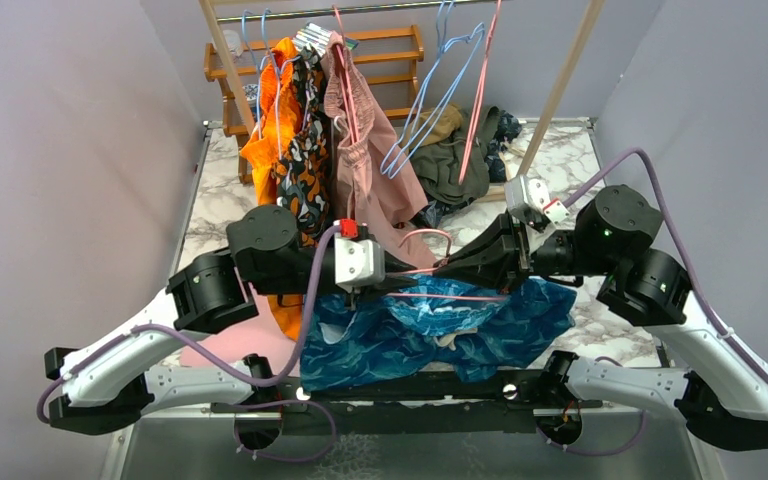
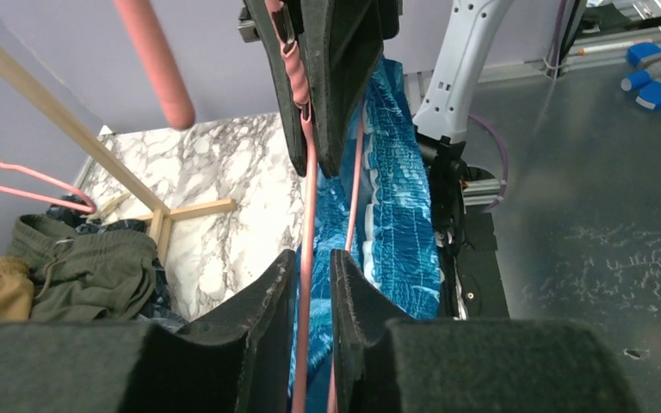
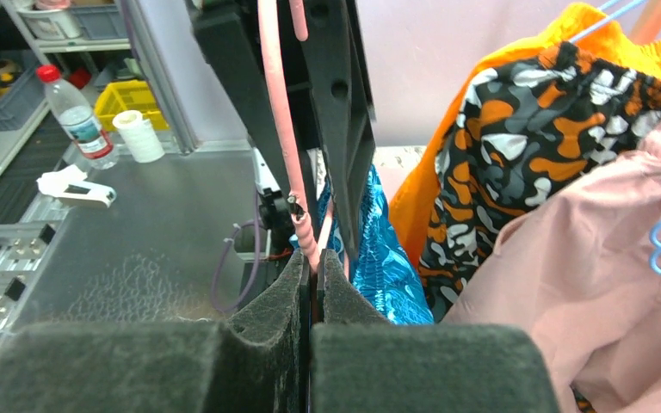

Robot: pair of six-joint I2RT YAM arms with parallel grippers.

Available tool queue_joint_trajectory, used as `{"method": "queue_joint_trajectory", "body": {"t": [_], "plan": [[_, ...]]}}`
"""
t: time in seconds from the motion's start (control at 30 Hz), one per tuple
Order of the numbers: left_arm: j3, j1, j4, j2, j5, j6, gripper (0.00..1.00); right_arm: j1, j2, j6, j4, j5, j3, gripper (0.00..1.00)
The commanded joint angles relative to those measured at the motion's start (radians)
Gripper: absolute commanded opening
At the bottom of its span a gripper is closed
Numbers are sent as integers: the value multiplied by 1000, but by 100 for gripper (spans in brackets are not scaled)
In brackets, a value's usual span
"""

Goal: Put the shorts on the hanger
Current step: Hang the shorts on the hanger.

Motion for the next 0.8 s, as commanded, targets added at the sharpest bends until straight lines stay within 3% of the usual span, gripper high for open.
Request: {"method": "queue_joint_trajectory", "body": {"t": [0.0, 0.2, 0.43, 0.77], "plan": [[-34, -2, 37, -83, -80, -2, 25, 1, -61, -22, 23, 69, -16, 1], [-115, -1, 10, -151, -145, -12, 31, 1, -93, -22, 4, 89, -22, 1], [-134, -1, -27, -161, -202, -2, 21, 1, -112, -14, 9, 90, -24, 1], [-164, -2, -53, -232, -267, -23, 24, 1, -149, -14, 6, 120, -34, 1]]}}
